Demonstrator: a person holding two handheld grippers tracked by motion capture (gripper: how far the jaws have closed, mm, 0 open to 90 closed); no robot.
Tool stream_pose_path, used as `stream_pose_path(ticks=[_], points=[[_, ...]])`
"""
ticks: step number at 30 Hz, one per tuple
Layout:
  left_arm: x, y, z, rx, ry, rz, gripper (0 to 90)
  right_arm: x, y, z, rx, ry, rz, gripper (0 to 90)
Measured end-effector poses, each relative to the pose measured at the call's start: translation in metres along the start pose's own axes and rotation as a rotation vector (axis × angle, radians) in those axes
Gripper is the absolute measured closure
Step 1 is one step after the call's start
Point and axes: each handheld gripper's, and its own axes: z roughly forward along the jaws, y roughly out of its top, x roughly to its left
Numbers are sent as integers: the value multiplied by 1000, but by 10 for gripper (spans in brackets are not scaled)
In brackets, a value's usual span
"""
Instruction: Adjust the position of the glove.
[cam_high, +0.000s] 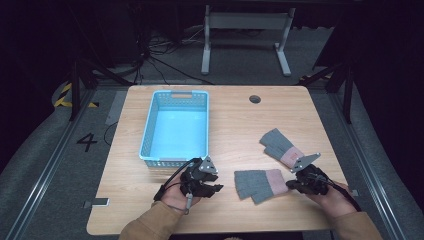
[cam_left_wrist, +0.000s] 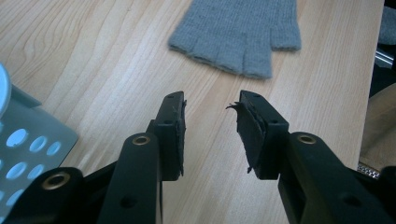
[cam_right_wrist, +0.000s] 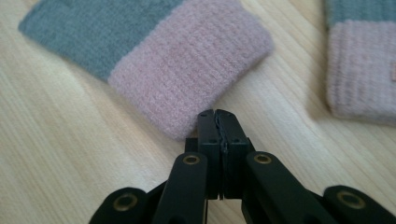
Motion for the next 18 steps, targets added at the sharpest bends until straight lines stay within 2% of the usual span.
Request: stream_pose_path(ticks=[6, 14, 18], points=[[1, 0, 0, 1, -2, 1, 624, 7, 4, 1, 6, 16, -41, 898], [1, 0, 0, -1, -1, 2, 625, 13, 7, 3, 12, 24, -65, 898], [1, 0, 0, -2, 0, 2, 624, 12, 7, 2, 10, 23, -60, 897]])
